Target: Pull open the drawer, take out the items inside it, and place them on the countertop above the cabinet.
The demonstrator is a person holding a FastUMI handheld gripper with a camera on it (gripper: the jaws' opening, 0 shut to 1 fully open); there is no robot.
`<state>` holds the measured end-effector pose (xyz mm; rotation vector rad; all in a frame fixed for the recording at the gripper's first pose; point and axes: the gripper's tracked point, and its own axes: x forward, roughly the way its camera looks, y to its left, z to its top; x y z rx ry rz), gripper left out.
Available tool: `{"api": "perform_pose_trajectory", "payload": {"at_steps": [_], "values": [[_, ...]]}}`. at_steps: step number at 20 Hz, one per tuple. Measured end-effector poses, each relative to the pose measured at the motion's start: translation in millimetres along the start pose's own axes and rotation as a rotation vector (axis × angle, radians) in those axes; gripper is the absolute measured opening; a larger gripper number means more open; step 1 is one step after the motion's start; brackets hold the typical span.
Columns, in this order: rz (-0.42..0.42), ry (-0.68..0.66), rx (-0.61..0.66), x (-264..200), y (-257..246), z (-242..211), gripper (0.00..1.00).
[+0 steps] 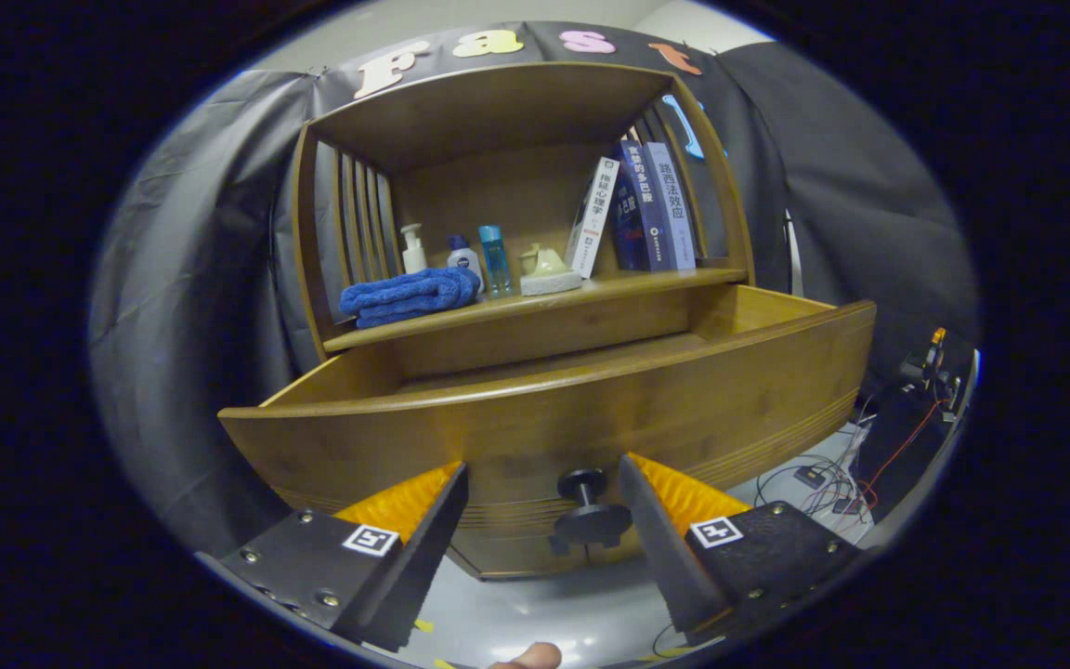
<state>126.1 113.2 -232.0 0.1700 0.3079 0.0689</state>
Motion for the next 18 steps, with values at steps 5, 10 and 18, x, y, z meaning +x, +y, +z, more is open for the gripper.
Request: {"api": "perform_pose_trajectory", "payload": {"at_steps": [5,10,18], "values": [[0.009,-0.009,0.019,15,2,7,0.98],[0.011,0.000,0.024,30,4,13,0.98],[0.017,0.012,0.029,49,3,17,0.98]]}}
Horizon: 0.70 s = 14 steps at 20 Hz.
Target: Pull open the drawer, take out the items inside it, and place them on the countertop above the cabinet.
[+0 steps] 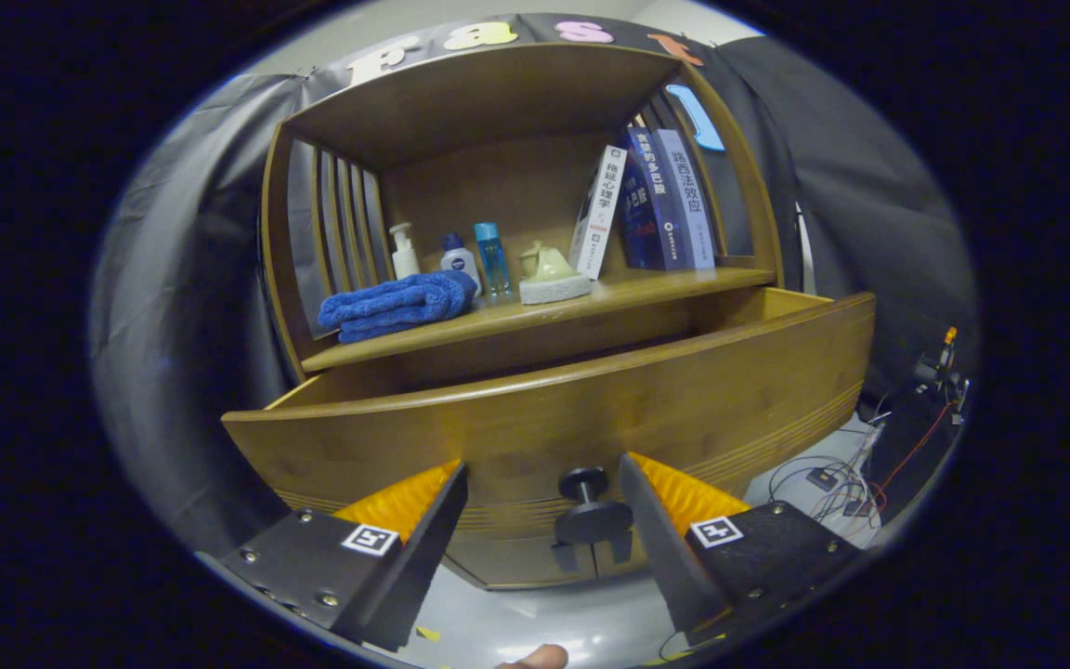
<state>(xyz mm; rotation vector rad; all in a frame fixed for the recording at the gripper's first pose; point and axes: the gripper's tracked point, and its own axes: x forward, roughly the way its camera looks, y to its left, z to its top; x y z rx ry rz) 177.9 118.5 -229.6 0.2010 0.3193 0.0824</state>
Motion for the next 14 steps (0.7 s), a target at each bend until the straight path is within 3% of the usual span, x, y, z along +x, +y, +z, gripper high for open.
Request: {"api": "perform_pose_trajectory", "payload": {"at_steps": [14], "values": [[-0.014,0.006,0.007,46,6,10,0.99]]}}
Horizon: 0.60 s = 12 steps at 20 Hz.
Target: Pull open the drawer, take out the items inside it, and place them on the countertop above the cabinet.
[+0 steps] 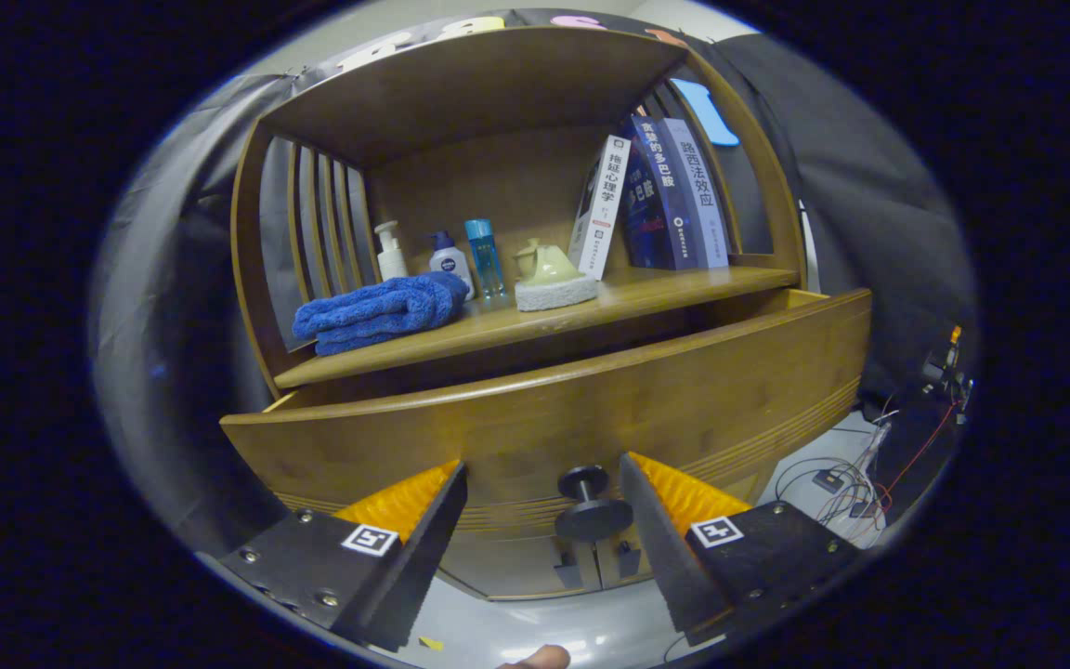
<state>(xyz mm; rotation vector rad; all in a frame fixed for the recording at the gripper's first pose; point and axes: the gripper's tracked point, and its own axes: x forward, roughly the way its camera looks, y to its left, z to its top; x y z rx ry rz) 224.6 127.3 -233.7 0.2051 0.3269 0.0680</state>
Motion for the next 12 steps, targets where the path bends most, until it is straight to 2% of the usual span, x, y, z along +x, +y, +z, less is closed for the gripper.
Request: {"api": "perform_pose_trajectory", "payload": {"at_steps": [12], "values": [[0.000,0.004,0.007,35,3,8,0.99]]}}
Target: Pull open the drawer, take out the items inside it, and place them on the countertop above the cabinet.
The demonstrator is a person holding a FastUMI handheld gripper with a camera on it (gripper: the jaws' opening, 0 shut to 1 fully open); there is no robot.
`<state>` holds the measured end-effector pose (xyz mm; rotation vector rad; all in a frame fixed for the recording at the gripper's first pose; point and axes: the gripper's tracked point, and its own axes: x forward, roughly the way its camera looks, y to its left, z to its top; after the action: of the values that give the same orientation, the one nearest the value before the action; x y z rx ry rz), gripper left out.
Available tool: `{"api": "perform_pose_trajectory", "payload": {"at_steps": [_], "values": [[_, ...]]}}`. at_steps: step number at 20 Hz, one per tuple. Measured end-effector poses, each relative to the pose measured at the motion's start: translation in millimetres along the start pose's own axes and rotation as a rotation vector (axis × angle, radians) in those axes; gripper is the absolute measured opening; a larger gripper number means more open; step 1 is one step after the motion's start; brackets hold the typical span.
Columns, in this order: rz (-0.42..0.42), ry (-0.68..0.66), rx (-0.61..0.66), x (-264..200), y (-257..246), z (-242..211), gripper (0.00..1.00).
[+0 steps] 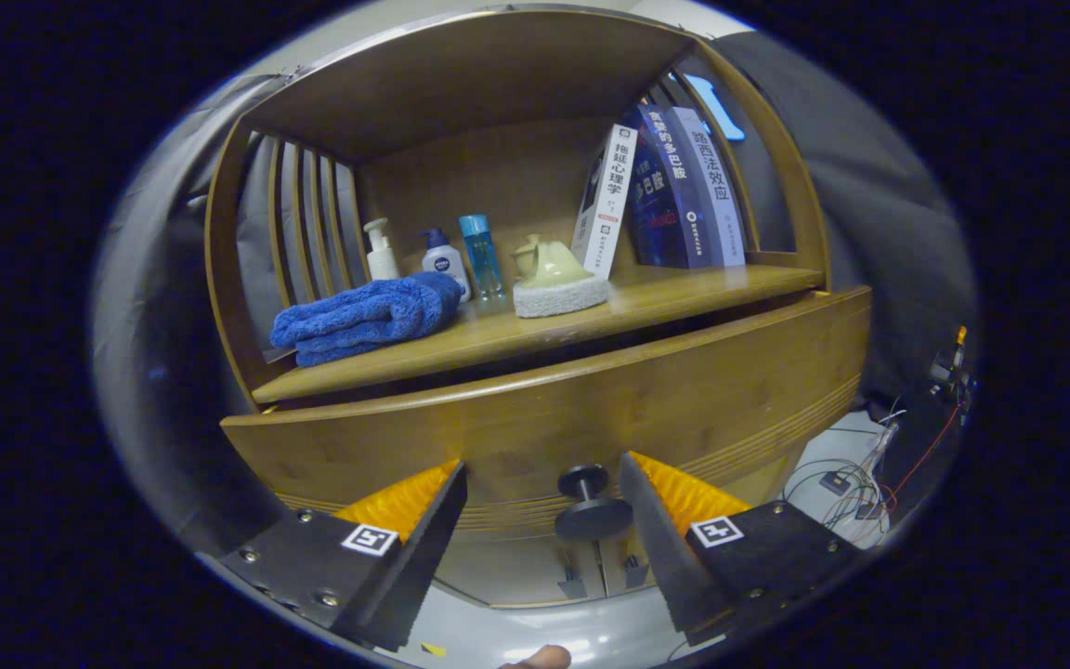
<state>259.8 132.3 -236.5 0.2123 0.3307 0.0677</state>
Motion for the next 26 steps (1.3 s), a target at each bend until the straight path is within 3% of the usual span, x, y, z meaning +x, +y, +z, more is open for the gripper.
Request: {"api": "perform_pose_trajectory", "payload": {"at_steps": [15,26], "values": [[-0.014,-0.002,0.020,34,4,8,0.99],[-0.032,-0.071,0.158,29,-1,13,0.99]]}}
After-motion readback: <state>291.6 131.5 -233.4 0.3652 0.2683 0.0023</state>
